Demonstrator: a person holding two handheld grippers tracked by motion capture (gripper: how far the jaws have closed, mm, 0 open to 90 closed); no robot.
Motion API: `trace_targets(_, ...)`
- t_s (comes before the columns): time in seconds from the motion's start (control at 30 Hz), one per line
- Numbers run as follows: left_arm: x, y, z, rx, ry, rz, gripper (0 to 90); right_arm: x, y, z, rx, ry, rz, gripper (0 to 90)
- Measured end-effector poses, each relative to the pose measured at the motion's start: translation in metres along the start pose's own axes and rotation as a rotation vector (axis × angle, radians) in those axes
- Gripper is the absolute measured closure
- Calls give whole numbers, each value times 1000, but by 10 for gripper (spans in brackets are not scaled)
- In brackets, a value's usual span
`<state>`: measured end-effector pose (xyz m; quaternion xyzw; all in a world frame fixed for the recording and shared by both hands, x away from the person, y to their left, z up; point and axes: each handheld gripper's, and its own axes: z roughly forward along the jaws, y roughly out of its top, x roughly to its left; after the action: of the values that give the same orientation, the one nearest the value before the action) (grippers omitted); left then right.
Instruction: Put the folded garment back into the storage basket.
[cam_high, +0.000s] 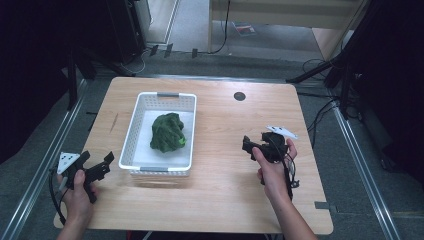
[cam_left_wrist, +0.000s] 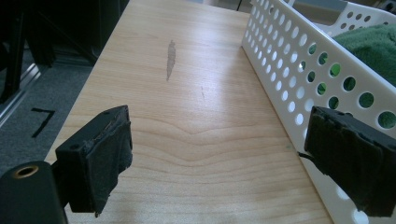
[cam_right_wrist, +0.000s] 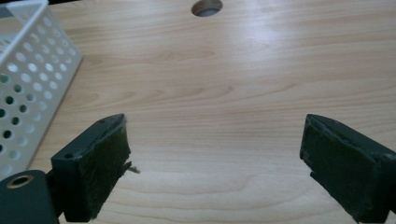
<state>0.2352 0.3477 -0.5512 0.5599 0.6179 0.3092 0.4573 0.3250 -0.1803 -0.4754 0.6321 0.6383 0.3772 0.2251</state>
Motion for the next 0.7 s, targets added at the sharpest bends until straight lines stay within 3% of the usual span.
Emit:
trace_targets(0.33, -1, 0, 1, 0, 3, -2, 86, -43, -21, -7, -9, -37, 2, 86)
trace_targets(0.7, -1, 0, 1, 0, 4, 0, 87, -79, -48, -13, -5, -63, -39, 86)
